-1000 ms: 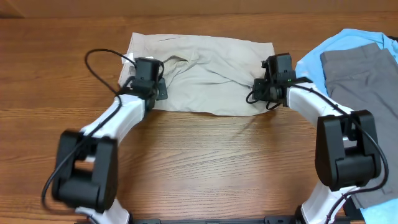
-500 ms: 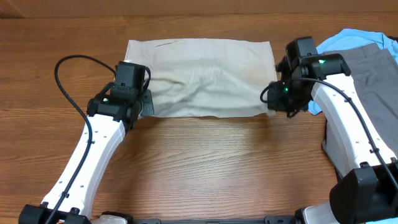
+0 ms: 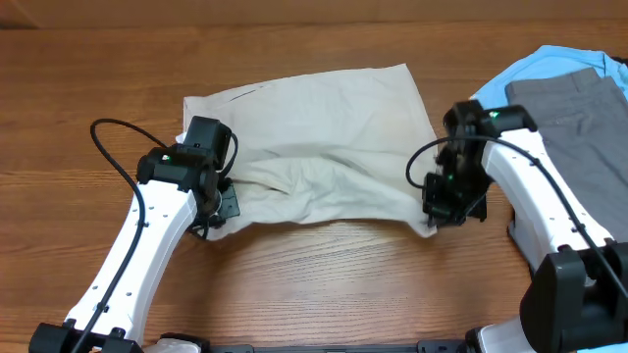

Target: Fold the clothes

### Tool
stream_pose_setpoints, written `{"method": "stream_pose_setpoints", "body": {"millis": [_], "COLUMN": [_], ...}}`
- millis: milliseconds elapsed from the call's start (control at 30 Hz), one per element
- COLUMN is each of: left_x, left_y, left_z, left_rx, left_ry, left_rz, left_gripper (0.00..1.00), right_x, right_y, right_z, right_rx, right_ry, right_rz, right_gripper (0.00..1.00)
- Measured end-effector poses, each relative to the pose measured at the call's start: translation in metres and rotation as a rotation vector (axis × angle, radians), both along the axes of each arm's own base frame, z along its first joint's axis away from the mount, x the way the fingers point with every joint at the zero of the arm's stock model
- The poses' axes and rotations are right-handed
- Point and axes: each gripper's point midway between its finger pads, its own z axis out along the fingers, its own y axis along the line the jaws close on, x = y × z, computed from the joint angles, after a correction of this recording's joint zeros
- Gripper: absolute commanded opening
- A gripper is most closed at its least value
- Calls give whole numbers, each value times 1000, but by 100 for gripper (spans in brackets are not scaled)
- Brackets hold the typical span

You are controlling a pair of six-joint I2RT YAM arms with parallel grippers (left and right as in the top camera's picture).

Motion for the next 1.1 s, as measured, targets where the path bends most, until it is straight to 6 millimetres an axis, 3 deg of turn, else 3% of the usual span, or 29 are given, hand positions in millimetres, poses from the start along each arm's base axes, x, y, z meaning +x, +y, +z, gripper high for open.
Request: {"method": "stream_pose_setpoints", "body": {"millis": [233,433,600,767,800,833,867,967,1100], "left_x": [-40,-60,-80,-109,-115,-119,-125,-141,-152], "left_y": [-4,-5,-11,-20,-21,-22,-23,-28,-36], "left_z": [0,2,-10,-26,-29,-31,-32,-32,-27], "left_rx": [-38,-46,-63,-91,-95,-97,-101,-117,-166], "left_ry": [164,248,323,427,446,461,482,544,594], "left_rz": [27,45,29,12,8,5,-3,-9,-41], "left_gripper": [9,14,16,33,37,48,63,72,71], "right_x": [-51,-70,-76,-76,-76,-76,-77,-85,-76], "right_y": [-7,-17,-23,-25,-25,-25,-25,-27,-28], "right_z": [-41,-38,-34,-35,-35,-35,-34,-27,-6], "right_rx": [-53,-155,-203,-219,-221,-222,-226,-234,-221], "right_ry": [171,260,289,287,287,288,293,333,331], "right_rz": [-83,-179,-199,-203,-204,-206,-210,-200,-196], "right_gripper": [4,4,4,5,13,35,48,61,62]}}
